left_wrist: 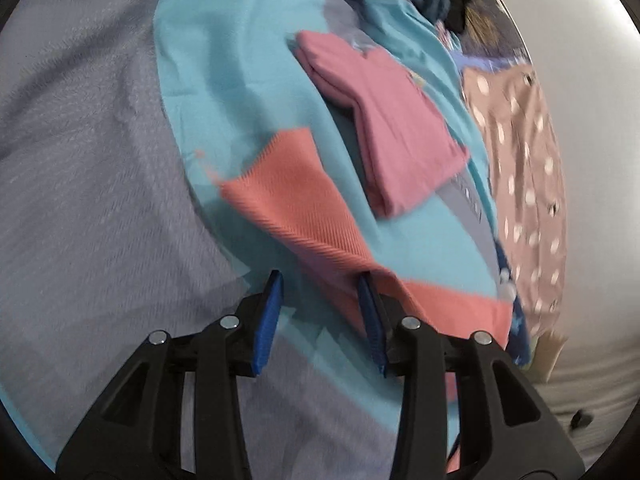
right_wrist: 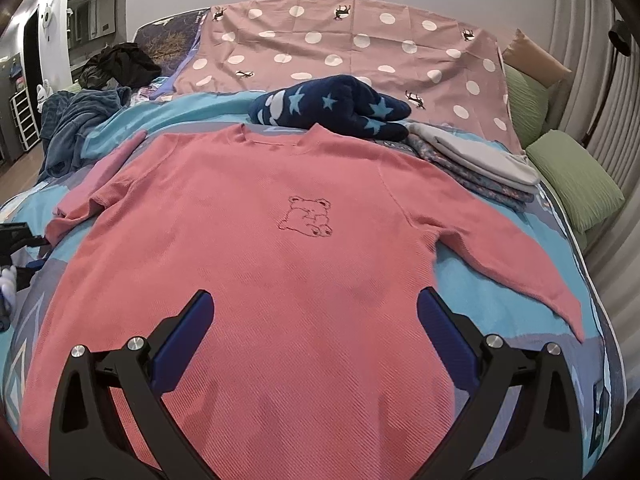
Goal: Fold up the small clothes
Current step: 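Grasp the sweatshirt sleeve cuff with the left gripper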
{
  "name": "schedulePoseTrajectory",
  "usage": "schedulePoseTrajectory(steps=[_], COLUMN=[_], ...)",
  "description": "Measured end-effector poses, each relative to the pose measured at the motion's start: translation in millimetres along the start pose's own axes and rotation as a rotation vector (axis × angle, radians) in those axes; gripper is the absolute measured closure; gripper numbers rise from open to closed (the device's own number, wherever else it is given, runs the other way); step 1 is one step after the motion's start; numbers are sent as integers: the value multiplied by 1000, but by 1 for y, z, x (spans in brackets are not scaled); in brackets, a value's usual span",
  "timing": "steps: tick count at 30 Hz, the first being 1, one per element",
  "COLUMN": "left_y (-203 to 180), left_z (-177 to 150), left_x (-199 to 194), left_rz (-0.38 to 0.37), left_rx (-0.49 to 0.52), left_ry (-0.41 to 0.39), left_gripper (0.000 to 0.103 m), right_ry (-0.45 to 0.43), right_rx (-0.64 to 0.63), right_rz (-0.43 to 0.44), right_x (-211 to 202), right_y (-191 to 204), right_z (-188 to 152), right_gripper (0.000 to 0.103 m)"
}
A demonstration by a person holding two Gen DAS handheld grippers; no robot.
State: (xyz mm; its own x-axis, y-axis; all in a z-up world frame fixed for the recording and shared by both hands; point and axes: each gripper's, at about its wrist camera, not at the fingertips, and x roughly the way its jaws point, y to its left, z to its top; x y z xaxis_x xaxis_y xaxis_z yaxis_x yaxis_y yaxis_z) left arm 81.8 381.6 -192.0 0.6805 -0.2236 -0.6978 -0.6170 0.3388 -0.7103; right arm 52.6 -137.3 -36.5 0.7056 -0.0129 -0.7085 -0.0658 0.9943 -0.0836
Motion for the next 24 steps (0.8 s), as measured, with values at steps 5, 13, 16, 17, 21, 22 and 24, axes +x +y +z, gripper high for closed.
schedulePoseTrajectory(steps=[5,13,16,17,21,22,24], left_y=[9,25,20,19,-28,-42,-97], left_z=[11,20,23,24,25,23,14], left_x=[-2,-13,-3,-1,-19,-24,-40], left_rz=[-40,-61,-44,-43,-77,-95,-157], left_rx=[-78,-169,-128,-128,-19,17,151], left_ry=[-24,-55,-44,-45,-114,-124,-152], left_gripper=[54,47,98,100,101,101,101], right_ry=[11,39,39,39,29,26,21], right_rx=[-24,-6,-7,-6,-8,-9,-2], right_rz=[2,1,-4,-6,-17,-21,-24], right_x=[5,14,16,16,14,14,14], right_y=[2,-4,-5,-5,-9,-10,-14], right_z=[0,-4,-4,-4,-4,-3,-2], right_gripper=[1,1,1,1,1,1,1])
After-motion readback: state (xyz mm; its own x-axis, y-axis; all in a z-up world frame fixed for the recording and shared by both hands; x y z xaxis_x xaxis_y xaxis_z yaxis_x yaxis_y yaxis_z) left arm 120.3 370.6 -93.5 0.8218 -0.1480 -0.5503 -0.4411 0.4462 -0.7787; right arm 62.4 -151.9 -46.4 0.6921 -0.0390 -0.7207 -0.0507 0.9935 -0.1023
